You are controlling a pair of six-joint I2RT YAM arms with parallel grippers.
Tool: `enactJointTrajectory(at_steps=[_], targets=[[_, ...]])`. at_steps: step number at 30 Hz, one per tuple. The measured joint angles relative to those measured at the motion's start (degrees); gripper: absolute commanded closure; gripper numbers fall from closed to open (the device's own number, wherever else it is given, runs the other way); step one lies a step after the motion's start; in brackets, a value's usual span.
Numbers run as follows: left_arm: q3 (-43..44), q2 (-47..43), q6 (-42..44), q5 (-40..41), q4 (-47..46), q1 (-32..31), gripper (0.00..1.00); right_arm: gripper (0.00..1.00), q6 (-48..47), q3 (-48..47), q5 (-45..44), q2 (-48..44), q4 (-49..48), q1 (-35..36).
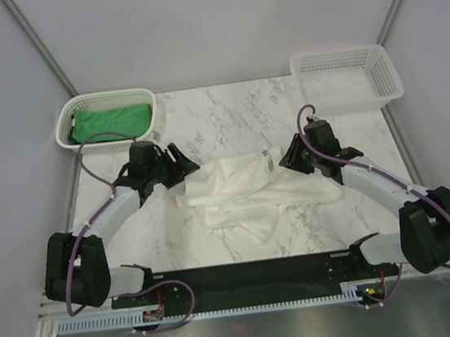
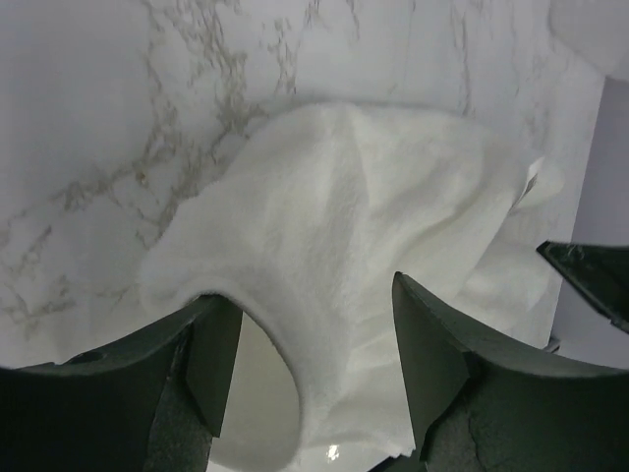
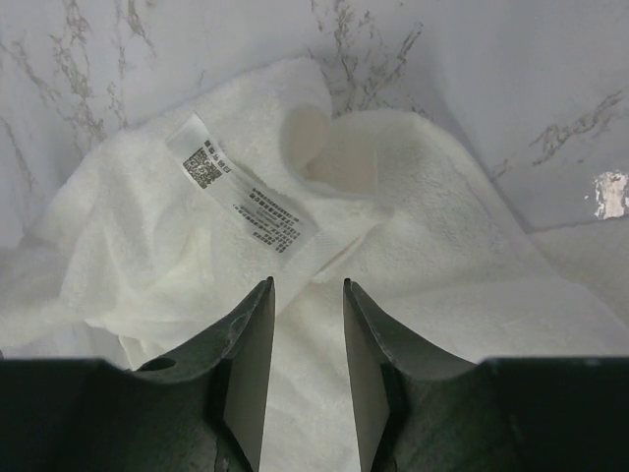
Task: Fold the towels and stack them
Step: Flatten out the crumpled towel
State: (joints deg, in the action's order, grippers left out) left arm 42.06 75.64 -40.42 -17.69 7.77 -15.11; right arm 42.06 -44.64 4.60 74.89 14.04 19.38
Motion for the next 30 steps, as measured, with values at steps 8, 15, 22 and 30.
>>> enactJointTrajectory(at_steps=[8,15,22,30], targets=[[2.58,1.05,1.11,0.07,-0.55,6.67,0.22,0.54,1.20,2.93,1.70,0.17,-2.51,0.00],[0.52,-6.05,3.52,3.43,6.69,6.62,0.22,0.55,3.08,5.05,1.92,1.64,-5.01,0.00],[-9.44,-18.03,2.14,5.05,6.82,6.62,0.30,0.54,8.72,10.75,1.90,3.58,-13.68,0.00],[-18.45,-16.83,-1.97,2.56,3.69,3.39,0.34,0.54,12.33,12.81,2.23,6.86,-22.23,0.00]])
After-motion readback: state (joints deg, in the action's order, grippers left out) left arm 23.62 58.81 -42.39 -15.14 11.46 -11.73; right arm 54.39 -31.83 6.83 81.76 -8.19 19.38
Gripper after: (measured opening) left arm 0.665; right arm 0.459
